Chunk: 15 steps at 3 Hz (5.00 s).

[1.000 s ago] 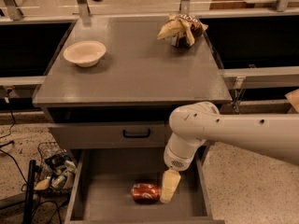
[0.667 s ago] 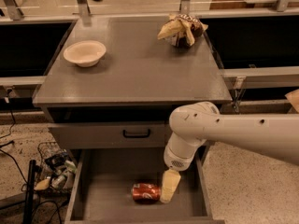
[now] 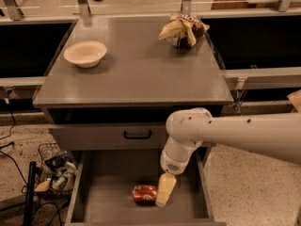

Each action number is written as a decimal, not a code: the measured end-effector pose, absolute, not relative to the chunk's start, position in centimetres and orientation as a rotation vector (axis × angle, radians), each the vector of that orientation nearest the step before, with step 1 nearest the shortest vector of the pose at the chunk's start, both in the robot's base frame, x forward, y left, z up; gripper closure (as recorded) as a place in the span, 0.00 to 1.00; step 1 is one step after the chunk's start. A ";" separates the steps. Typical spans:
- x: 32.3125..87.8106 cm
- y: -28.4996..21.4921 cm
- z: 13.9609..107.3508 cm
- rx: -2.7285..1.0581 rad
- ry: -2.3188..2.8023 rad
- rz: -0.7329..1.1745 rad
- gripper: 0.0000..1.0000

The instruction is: Pick coke can from middle drawer and place on counter

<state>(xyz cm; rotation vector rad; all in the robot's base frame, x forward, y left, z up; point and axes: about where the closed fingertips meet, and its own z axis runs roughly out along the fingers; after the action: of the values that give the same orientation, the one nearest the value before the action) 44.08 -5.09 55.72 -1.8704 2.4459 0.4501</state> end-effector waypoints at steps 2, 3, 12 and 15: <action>43.8 -4.8 54.5 -1.875 2.492 0.336 0.00; 43.8 -5.4 52.6 -1.886 2.515 0.377 0.00; 42.1 -9.4 47.5 -1.958 2.315 0.861 0.00; 41.0 -8.9 48.3 -2.005 2.132 0.895 0.00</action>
Offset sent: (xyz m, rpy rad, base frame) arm -0.0025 0.0040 -0.0139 -0.1152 -0.0433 -0.0298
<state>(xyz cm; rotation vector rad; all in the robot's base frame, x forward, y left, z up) 41.00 -8.87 48.26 -2.0048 2.1321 0.8948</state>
